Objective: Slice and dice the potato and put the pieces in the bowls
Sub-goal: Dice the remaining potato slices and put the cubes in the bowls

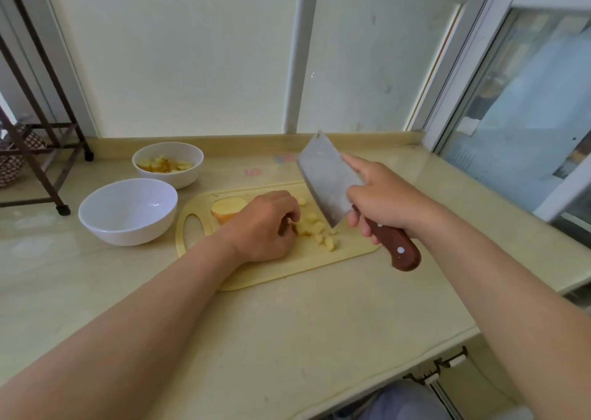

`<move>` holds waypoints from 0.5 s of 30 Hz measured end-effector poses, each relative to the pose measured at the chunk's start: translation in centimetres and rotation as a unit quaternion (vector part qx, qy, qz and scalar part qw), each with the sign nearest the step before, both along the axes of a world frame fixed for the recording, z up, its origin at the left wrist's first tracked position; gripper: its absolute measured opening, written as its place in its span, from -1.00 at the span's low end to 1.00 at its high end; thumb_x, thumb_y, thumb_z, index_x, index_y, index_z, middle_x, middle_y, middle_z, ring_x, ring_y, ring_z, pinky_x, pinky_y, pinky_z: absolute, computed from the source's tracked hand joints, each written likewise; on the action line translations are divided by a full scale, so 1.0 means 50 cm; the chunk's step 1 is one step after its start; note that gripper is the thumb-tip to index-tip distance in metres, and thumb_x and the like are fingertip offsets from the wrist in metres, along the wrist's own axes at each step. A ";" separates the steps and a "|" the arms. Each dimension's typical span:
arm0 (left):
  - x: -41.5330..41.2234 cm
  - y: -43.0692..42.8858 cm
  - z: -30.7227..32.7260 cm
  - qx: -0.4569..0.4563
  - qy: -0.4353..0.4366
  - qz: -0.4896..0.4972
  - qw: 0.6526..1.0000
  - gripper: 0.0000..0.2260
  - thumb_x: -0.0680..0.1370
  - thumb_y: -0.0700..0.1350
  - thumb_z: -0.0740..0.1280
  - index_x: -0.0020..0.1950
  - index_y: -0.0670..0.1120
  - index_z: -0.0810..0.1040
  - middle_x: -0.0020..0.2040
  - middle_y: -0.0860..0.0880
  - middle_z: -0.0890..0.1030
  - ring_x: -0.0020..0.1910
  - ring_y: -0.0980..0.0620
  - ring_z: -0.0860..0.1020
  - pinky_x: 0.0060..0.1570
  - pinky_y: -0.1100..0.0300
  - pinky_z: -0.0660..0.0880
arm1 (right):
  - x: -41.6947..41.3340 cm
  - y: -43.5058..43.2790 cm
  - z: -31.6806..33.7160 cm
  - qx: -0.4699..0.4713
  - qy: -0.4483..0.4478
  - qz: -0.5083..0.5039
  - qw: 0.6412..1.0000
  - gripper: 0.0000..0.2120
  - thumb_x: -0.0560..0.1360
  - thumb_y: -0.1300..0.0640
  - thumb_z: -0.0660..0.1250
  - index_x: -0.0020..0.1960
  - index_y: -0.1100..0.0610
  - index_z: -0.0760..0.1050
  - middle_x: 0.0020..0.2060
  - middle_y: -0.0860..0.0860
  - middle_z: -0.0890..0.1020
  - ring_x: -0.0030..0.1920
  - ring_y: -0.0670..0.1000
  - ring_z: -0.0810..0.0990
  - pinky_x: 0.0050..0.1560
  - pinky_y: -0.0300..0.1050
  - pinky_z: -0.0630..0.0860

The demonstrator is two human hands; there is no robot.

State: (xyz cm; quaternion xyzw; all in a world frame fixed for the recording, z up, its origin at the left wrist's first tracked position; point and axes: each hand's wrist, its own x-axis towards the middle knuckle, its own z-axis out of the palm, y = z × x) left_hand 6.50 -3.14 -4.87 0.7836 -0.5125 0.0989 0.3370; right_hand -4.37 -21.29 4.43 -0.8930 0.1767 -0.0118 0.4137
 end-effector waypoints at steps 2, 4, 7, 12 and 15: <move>-0.003 -0.001 0.000 0.026 -0.011 0.003 1.000 -0.82 0.36 -0.20 0.31 -0.05 -0.15 0.55 -0.11 -0.02 0.55 -0.13 -0.03 0.51 -0.12 0.13 0.48 | -0.024 -0.028 -0.005 0.010 -0.014 -0.018 1.000 -0.21 0.57 0.31 0.08 0.65 -0.30 0.06 -0.32 0.19 0.65 -0.50 0.05 0.54 -0.46 -0.07 0.53; -0.006 -0.002 0.002 0.071 0.001 0.018 0.997 -0.68 0.39 -0.07 0.25 0.10 -0.14 0.51 0.02 -0.03 0.52 0.01 -0.06 0.50 -0.01 0.17 0.44 | -0.056 -0.056 -0.020 0.029 -0.026 -0.040 0.998 -0.22 0.57 0.33 0.09 0.63 -0.31 0.11 -0.35 0.19 0.65 -0.50 0.08 0.53 -0.47 -0.06 0.52; -0.016 -0.011 0.007 0.147 0.011 0.037 0.988 -0.46 0.46 0.08 0.23 0.39 -0.10 0.33 0.34 -0.05 0.39 0.28 -0.06 0.41 0.26 0.12 0.38 | -0.108 -0.085 -0.056 0.087 -0.035 -0.075 0.993 -0.26 0.60 0.34 0.13 0.61 -0.29 0.18 -0.36 0.20 0.64 -0.51 0.08 0.51 -0.49 -0.06 0.50; -0.034 -0.031 0.008 0.251 0.060 0.064 0.964 -0.25 0.54 0.23 0.15 0.60 0.01 -0.14 0.61 -0.04 -0.08 0.57 0.00 -0.02 0.52 0.05 0.04 | -0.148 -0.091 -0.116 0.180 -0.058 -0.117 0.975 -0.31 0.61 0.38 0.16 0.62 -0.15 0.23 -0.36 0.21 0.62 -0.55 0.07 0.46 -0.57 -0.12 0.46; -0.034 -0.049 0.010 0.282 0.063 0.081 0.954 -0.30 0.58 0.17 0.05 0.60 -0.02 -0.21 0.61 -0.10 -0.12 0.58 -0.01 -0.11 0.54 0.05 -0.06 | -0.132 -0.082 -0.127 0.194 -0.061 -0.109 0.973 -0.32 0.61 0.38 0.15 0.59 -0.17 0.25 -0.36 0.21 0.62 -0.55 0.08 0.46 -0.57 -0.13 0.45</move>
